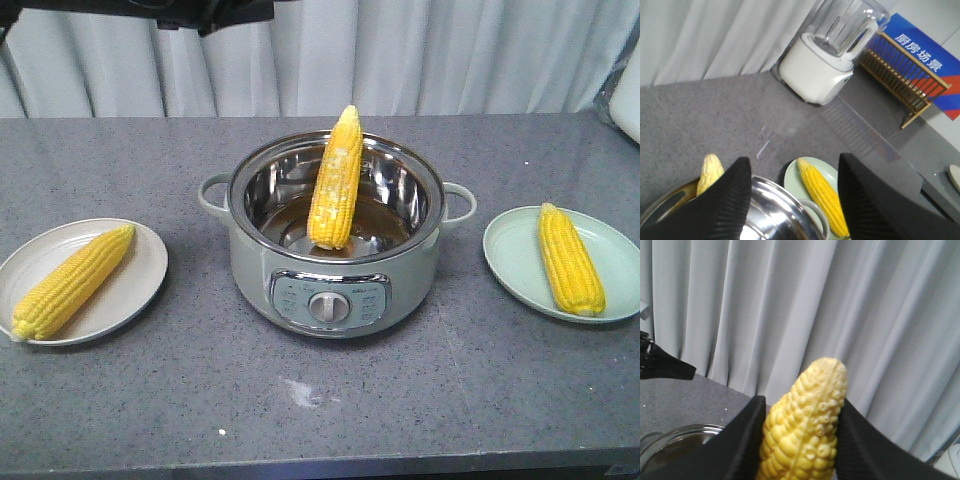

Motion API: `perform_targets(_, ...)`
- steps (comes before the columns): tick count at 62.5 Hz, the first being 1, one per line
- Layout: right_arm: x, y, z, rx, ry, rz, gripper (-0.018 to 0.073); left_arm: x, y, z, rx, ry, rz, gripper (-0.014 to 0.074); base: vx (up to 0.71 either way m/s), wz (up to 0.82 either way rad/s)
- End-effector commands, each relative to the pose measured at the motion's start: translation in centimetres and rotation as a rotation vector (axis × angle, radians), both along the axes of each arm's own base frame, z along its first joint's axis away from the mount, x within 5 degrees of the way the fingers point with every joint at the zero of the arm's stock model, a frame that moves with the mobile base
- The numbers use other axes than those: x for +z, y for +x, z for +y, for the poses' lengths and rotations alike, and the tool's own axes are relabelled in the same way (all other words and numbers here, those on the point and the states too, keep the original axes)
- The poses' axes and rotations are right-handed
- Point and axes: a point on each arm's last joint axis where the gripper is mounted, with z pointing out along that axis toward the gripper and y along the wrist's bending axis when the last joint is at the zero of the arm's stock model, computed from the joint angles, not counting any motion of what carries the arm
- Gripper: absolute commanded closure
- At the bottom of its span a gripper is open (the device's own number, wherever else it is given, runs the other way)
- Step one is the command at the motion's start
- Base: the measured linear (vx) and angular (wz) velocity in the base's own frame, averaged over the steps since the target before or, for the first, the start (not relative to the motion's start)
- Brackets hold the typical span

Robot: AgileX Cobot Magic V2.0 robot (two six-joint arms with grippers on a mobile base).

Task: Distribute corn equally
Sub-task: 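Reach the left gripper to the last corn cob in the pot, grasp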

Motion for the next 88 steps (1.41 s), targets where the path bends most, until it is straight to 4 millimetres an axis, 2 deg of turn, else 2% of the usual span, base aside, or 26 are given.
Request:
perform_targets(1,1.1,-0.6,-0.1,-0.017,0.024,-0.094,0.0564,1.9,-1.1,-0.9,-0.026,-0.043,-0.046,0.0168,0.0,0.0)
perform_targets(14,1.1,-0.6,-0.1,-0.019,0.022,-0.093,0.0564,-1.6,-0.3,-3.1,-0.095,0.069,0.02,-0.0015,0.0,0.0)
perform_targets(18,1.1,-0.6,-0.2,-0.025,0.017,-0.092,0.0564,-2.2,-0.1,-3.7,-0.109,0.073,0.035,-0.0041,0.0,0.0)
perform_targets(24,1.0,-0.5,-0.3,-0.037,0.007,-0.088,0.0564,-2.6,0.0,-4.5,-0.11,0.058,0.035,-0.0036,0.0,0.0)
perform_targets(42,0.8,-0.6,-0.3,-0.038,-0.006,-0.062,0.0564,-2.6,0.4,-4.4,-0.078,0.05,0.024,0.0066,0.0,0.0)
perform_targets(55,0.8,-0.6,-0.3,-0.036,-0.006,-0.059,0.0564,-3.5,0.2,-4.1,-0.108,0.196,0.002,0.0066,0.0,0.0)
perform_targets(74,0.7,-0.6,-0.3,-0.035,-0.004,-0.058,0.0564,-3.6,0.1,-4.1,-0.113,0.199,0.007,0.0066,0.0,0.0)
perform_targets(88,0.7,-0.6,-0.3,-0.037,0.012,-0.052,0.0564,-3.3,0.7,-3.9,-0.023,0.134,0.059,0.0046,0.0,0.0)
